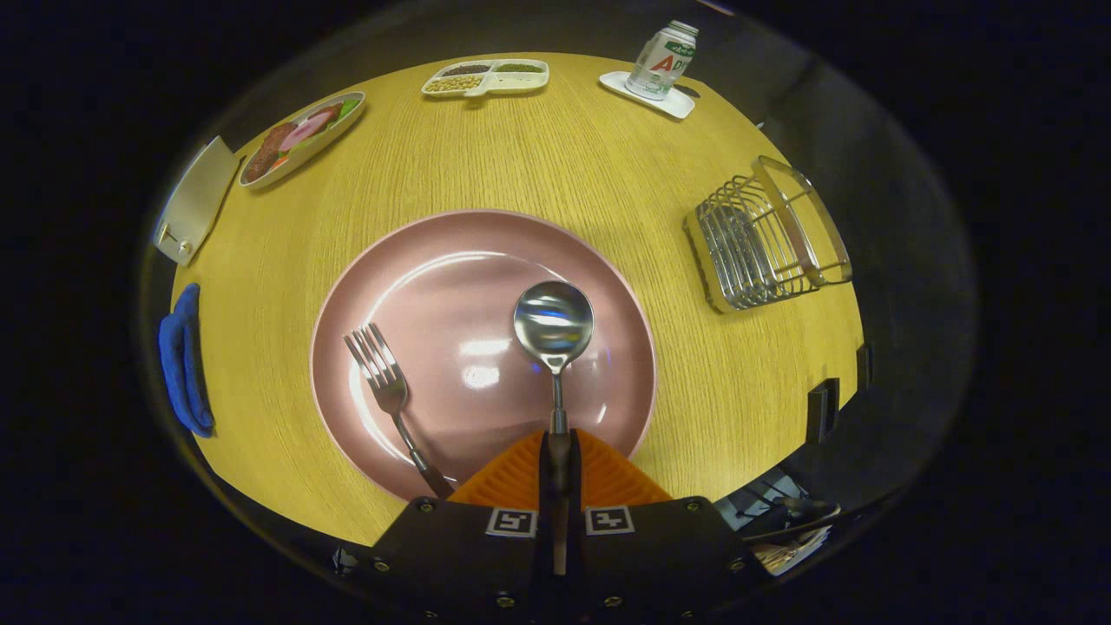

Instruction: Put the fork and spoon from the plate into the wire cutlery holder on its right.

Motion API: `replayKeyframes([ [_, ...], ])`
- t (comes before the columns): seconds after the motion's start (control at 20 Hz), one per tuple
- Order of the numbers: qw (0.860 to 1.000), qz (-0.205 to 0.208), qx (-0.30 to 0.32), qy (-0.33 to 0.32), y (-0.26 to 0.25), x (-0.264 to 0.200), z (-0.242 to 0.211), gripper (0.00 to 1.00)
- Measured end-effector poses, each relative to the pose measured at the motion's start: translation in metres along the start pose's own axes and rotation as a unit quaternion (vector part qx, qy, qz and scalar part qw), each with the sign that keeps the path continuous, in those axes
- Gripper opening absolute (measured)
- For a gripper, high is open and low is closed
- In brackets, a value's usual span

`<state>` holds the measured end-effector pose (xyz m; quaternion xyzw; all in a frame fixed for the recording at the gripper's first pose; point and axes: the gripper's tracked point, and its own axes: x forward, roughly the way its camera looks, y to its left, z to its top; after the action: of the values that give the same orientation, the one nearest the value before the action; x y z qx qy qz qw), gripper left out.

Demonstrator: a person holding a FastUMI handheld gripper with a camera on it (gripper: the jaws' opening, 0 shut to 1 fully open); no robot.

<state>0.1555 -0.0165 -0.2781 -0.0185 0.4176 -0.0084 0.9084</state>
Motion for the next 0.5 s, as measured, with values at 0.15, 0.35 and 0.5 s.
replayKeyframes([
  [0.15,1.0,-0.011,-0.004,-0.02,-0.003,-0.017,0.014,0.06],
  [0.35,0.998,-0.032,-0.001,-0.055,-0.016,-0.047,0.041,0.06],
  [0.5,0.995,-0.052,0.007,-0.08,-0.031,-0.072,0.059,0.06],
])
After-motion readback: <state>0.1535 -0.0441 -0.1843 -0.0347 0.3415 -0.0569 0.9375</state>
